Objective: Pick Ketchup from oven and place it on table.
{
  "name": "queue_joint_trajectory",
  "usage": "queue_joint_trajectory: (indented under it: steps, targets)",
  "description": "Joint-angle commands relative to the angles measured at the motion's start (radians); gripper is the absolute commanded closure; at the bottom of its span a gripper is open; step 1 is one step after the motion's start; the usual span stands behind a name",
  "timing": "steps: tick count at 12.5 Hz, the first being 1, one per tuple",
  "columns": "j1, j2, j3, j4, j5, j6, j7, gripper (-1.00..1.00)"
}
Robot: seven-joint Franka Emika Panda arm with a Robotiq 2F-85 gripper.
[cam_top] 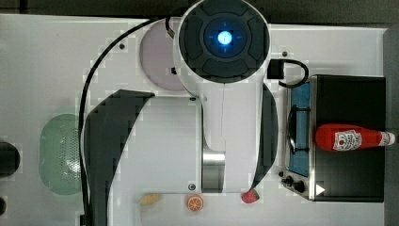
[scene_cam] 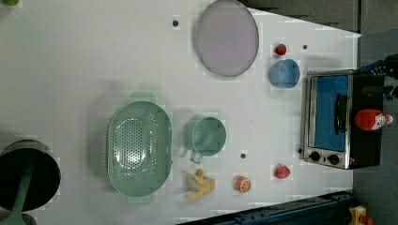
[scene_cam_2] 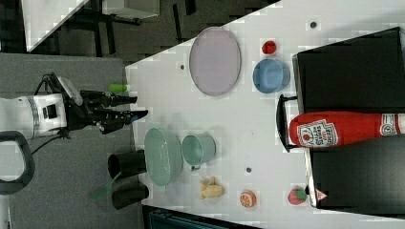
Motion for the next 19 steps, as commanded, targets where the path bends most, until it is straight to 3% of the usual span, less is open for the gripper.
queue_joint_trajectory:
  steps: [1, 3, 11, 19]
  targets:
    - [-0.033, -0.346, -0.064, -0.221, 0.010, -0.130, 0.013, -0.59]
    - [-0.037, -0.345, -0.070, -0.221, 0.010, -0.122, 0.013, -0.99]
    - [-0.098, -0.263, -0.283, -0.219, 0.009, 0.043, 0.013, -1.00]
    - [-0.108, -0.045, -0.500, -0.215, 0.009, 0.282, 0.012, -1.00]
